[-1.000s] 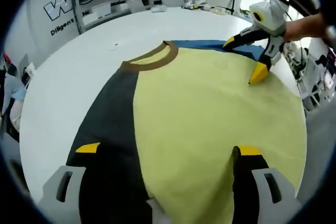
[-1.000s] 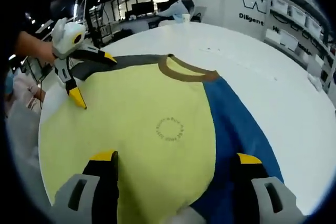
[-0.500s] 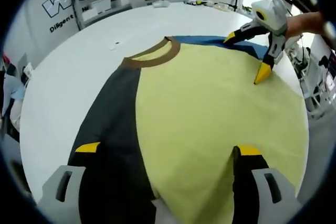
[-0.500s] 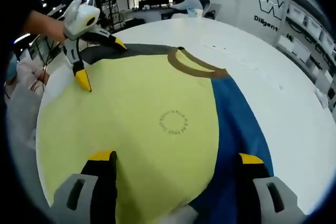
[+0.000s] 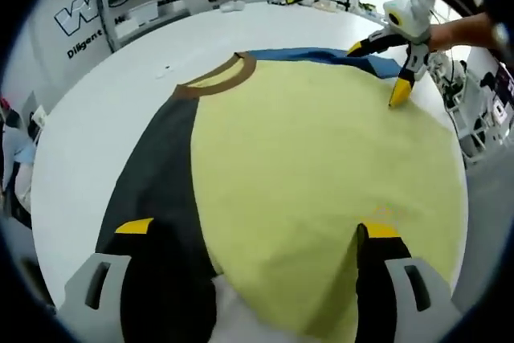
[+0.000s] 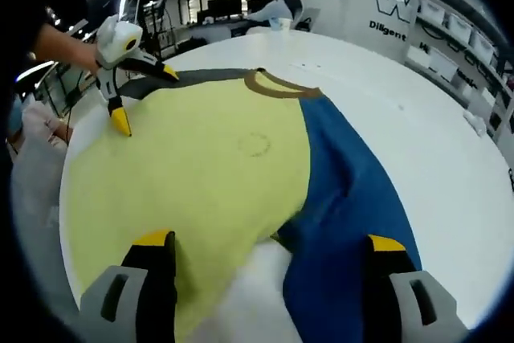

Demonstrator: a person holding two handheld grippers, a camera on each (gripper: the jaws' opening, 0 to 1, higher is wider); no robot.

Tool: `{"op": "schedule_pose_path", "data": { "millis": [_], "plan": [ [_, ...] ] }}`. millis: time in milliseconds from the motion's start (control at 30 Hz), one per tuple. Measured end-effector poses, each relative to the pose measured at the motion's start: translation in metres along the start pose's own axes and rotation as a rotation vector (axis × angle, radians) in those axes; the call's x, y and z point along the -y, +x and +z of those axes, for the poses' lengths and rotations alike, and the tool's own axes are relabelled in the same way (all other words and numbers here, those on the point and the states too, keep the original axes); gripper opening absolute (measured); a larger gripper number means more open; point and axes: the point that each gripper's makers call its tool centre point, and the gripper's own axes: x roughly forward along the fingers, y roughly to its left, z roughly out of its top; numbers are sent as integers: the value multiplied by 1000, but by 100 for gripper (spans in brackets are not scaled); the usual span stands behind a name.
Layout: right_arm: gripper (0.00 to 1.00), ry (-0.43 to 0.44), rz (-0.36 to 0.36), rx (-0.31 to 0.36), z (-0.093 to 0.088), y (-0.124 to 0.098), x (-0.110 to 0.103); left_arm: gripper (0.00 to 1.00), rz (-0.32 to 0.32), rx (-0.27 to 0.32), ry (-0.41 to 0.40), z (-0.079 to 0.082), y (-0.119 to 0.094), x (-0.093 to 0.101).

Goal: Fold the garment on the visible template until the final outline fits inside the template.

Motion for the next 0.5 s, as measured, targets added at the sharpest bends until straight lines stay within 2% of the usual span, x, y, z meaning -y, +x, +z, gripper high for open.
{"op": "schedule_pose_path", "data": {
  "millis": [33, 200, 500],
  "plan": [
    [96, 1, -7, -32, -7, -3, 3, 99, -1, 0, 8, 1, 0, 0],
    [99, -66, 13, -78, -23, -12, 1, 99, -14, -3, 24, -1, -1, -2],
    [100, -109, 50, -66, -31, -20, 12, 99, -36, -9, 51, -6, -4, -6]
  ]
}}
